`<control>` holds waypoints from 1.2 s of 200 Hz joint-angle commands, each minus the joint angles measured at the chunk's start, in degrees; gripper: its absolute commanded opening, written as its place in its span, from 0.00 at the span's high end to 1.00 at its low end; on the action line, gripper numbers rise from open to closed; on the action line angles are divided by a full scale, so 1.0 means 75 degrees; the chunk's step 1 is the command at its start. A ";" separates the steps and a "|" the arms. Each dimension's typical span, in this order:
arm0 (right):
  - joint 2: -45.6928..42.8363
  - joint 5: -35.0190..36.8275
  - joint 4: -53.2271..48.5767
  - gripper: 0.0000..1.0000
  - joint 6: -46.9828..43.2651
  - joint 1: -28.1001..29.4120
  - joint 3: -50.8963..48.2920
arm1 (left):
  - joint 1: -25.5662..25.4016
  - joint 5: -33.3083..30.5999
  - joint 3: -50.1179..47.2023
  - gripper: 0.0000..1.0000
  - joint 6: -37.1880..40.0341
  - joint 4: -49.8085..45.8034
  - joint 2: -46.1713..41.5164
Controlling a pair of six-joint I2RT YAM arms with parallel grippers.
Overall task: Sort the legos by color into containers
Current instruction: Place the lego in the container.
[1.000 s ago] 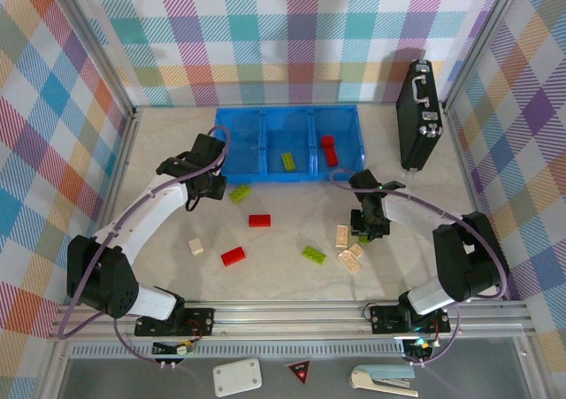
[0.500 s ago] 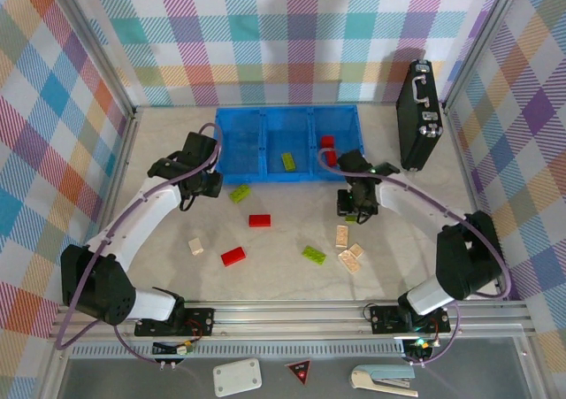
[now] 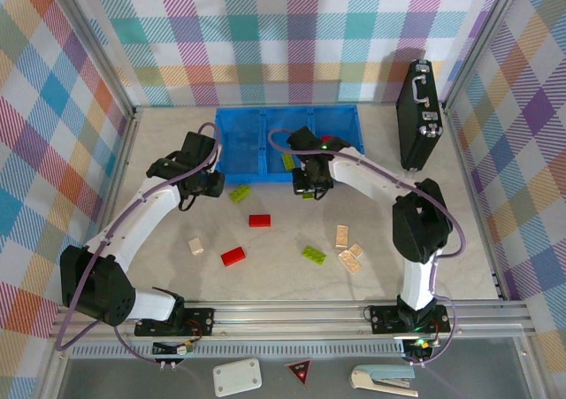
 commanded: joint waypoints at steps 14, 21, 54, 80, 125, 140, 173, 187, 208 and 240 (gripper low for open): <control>0.0750 0.0037 -0.0374 0.63 -0.0169 0.0029 0.1117 | 0.0095 0.0036 -0.0057 0.58 -0.0075 0.0116 -0.0121; 0.0908 0.0044 -0.0385 0.63 -0.0240 0.0029 0.1320 | 0.0094 0.0013 -0.0063 0.58 -0.0075 0.0115 -0.0127; 0.1898 0.0073 -0.0552 0.63 -0.0532 0.0006 0.2574 | 0.0094 -0.0049 -0.0067 0.58 -0.0058 0.0112 -0.0089; 0.2726 0.0088 -0.0780 0.63 -0.0713 -0.0029 0.3797 | 0.0094 -0.0096 -0.0068 0.58 -0.0026 0.0126 -0.0011; 0.3800 -0.0119 -0.0766 0.63 -0.0713 -0.0202 0.5281 | 0.0094 -0.0090 -0.0035 0.58 0.0003 0.0121 0.0120; 0.4079 -0.0299 -0.0689 0.63 -0.0679 -0.0302 0.5598 | 0.0094 -0.0099 -0.0044 0.58 0.0003 0.0115 0.0136; 0.4566 -0.0487 -0.0612 0.62 -0.0600 -0.0450 0.6093 | 0.0092 -0.0082 -0.0048 0.58 0.0009 0.0126 0.0172; 0.4625 -0.0646 -0.0430 0.62 -0.0587 -0.0497 0.6076 | 0.0094 -0.0052 -0.0047 0.58 -0.0002 0.0126 0.0204; 0.4696 -0.0774 -0.0203 0.61 -0.0625 -0.0509 0.6065 | 0.0094 -0.0030 -0.0043 0.58 0.0002 0.0115 0.0228; 0.4734 -0.0946 -0.0069 0.57 -0.0563 -0.0507 0.6081 | 0.0094 -0.0051 -0.0023 0.58 0.0017 0.0099 0.0245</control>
